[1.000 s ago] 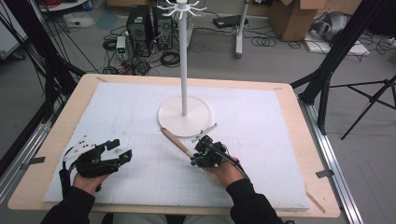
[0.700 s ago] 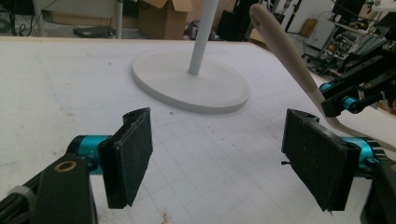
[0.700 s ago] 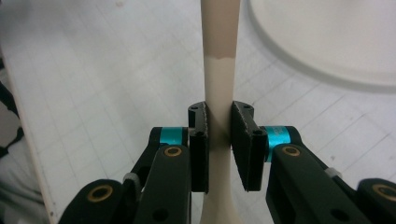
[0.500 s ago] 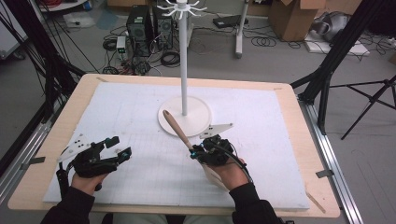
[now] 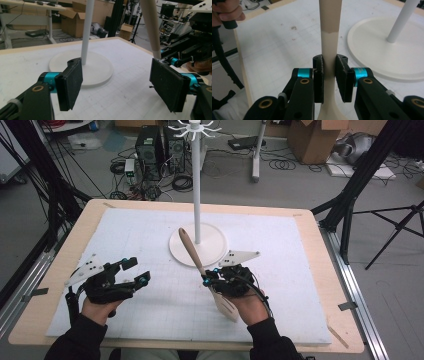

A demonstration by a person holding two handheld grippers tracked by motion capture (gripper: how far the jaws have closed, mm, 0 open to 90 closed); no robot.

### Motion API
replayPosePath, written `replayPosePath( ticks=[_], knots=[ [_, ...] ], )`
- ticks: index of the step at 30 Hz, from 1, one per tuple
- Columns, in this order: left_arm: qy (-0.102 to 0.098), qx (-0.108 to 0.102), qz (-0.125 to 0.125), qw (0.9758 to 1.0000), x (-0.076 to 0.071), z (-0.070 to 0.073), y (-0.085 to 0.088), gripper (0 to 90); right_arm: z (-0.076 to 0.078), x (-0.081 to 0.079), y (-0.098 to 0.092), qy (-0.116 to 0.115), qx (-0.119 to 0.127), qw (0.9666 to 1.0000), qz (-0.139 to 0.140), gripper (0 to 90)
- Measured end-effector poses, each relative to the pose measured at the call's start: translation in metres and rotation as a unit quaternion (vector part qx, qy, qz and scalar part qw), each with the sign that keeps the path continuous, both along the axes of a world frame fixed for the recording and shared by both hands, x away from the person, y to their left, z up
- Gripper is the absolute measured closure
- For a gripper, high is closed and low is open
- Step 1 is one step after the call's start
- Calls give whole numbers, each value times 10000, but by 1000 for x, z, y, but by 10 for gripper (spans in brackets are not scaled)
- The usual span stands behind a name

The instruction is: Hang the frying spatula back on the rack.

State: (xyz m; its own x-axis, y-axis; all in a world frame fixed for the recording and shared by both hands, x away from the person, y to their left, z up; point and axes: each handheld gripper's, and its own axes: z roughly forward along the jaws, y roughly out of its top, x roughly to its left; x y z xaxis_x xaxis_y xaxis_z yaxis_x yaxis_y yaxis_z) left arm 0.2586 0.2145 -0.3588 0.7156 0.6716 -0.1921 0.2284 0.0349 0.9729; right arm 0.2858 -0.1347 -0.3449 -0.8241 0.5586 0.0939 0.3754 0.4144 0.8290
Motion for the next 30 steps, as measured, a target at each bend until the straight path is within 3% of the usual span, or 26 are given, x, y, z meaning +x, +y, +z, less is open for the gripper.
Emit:
replayPosePath(
  ticks=[8, 15, 22, 30],
  knots=[
    [-185, 60, -143, 9997, 1, 24, -16, 275, 22, -4, -3, -290, 326, 9990, 4, 778],
    [-298, 53, -335, 9990, 4, 46, -33, 277, 26, -7, 0, -432, 452, 9980, -43, 778],
    [-205, 319, -434, 9983, 18, 60, -64, 288, 23, -7, 3, -424, 447, 9981, -45, 777],
    [-10, 370, -516, 9980, 29, 62, -96, 388, 22, -8, 5, -419, 392, 9983, -77, 777]
  ],
)
